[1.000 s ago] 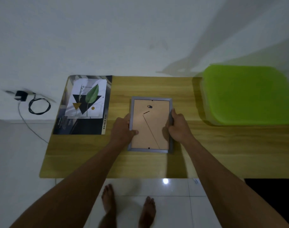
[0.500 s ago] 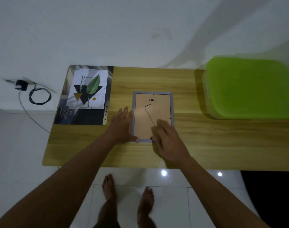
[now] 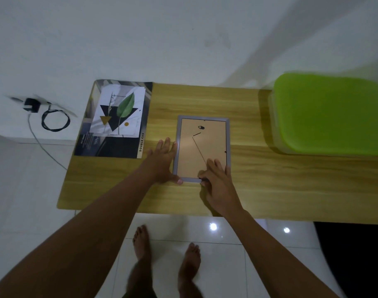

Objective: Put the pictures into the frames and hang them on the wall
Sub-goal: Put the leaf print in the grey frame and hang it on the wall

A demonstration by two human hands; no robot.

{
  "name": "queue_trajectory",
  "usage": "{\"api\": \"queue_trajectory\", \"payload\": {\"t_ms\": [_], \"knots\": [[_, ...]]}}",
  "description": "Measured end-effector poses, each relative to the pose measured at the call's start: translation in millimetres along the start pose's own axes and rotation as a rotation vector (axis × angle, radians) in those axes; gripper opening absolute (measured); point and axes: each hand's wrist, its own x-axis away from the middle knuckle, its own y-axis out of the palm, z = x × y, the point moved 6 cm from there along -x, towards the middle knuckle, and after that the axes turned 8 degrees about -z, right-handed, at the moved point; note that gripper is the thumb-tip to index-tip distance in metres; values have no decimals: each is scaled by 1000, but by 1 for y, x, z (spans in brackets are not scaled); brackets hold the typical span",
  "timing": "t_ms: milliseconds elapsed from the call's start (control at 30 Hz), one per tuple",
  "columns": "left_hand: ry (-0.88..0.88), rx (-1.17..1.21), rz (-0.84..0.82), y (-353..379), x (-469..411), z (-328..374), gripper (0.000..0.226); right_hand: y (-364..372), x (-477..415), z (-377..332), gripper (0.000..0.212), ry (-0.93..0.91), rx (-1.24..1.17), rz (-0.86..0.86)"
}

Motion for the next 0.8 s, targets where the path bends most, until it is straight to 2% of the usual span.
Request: {"api": "queue_trajectory", "payload": {"t_ms": [367,467,533,633,800], "knots": [[1,2,3,0,1,-1,131,-1,-1,-2,21,-24,85,-58],[8,29,25,-1,1,-2,132,-10,4,0,35,-12,59,-70],[5,53,45,-4,0,-3,134,-28,3,3,47,22,21,-18],[-10,2,91,-11,-3,-2,139,-54,-15,19,50,122,33,53],[-6,-81,27,-9,-12,1,141,-73,-47,40,52,247,98,-31]]}}
